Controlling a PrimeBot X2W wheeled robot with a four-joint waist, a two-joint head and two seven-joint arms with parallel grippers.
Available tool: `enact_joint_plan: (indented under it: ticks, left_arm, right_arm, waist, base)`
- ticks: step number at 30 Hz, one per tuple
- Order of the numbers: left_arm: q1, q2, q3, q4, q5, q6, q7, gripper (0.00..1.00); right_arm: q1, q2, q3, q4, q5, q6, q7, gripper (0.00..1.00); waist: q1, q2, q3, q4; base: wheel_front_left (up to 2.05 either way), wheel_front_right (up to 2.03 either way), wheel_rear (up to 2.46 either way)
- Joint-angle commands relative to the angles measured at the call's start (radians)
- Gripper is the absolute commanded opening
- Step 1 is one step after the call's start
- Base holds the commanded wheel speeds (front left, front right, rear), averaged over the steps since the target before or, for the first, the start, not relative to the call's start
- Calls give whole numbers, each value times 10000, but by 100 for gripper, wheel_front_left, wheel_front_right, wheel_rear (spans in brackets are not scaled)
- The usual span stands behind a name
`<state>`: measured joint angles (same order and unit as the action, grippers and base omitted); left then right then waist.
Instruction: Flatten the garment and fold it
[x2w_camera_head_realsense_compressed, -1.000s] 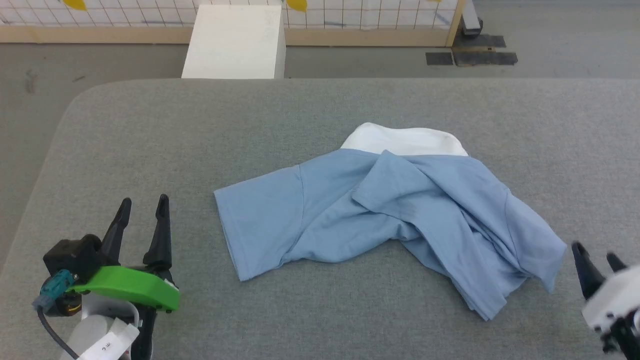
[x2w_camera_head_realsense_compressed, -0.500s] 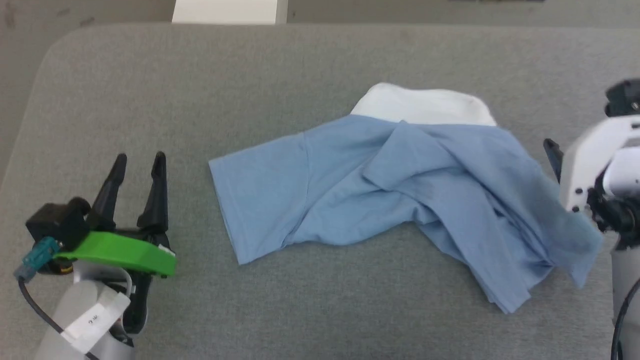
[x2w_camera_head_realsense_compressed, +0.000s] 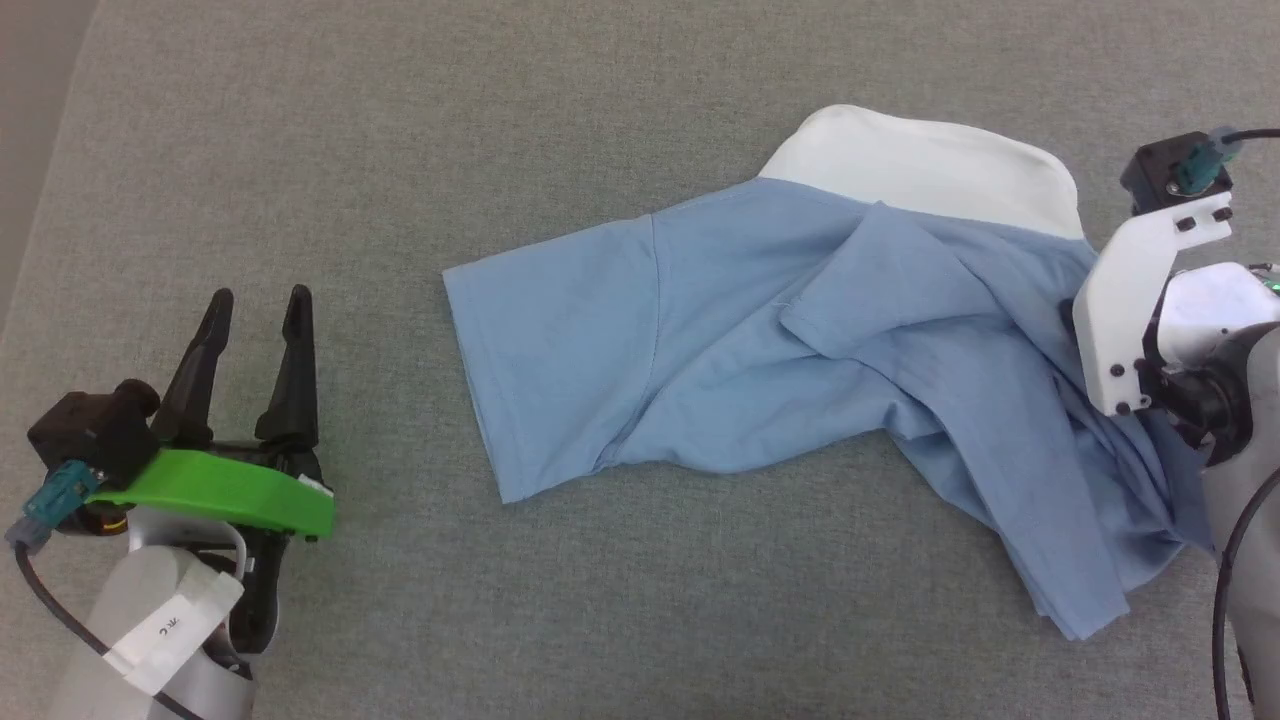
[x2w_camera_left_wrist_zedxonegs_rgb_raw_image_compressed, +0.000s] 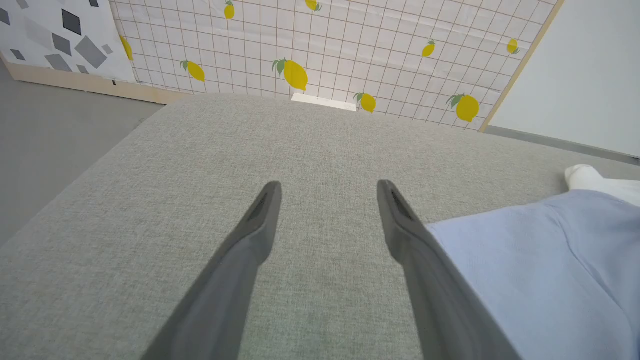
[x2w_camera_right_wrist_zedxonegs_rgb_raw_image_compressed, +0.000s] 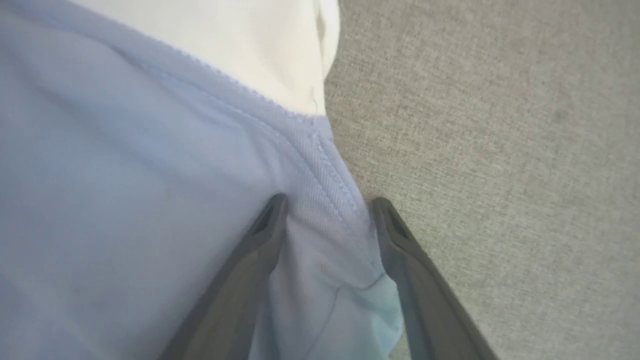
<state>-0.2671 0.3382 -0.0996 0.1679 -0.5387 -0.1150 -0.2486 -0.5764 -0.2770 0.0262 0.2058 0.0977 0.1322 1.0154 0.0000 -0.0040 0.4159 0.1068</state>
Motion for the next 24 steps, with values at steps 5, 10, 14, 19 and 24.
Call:
enact_joint_plan:
  ticks: [5,10,14,19,24]
  left_arm:
    - [-256,33,-172,29,-67,-97,-72,100]
    - [-344,36,-289,50,-112,-112,-86,100]
    - [-405,78,-343,110,-158,-123,-96,100]
    - [-485,9,-397,227,-227,-132,-111,100]
    - [-497,-73,-437,367,-261,-139,-121,100]
  right_arm:
    - [-610,-303,-211,-62,-463,-15,-107,0]
    - [-1871,-579,-287,-230,-1485,-15,-572,0]
    - [-2768,-374,114,-6,-2099,-15,-1047,0]
    - [-2756,43,967,987,-2036,-15,-977,0]
    - [-2455,530,1142,1783,-1490,-15,-966,100]
  waist:
    - [0,40,16,71]
    - [0,40,117,173]
    - [0,40,222,270]
    - [0,40,242,414]
    - [0,40,138,446]
  base:
    - [0,0,0]
    - [0,0,0]
    - [0,0,0]
    - [0,0,0]
    - [0,0,0]
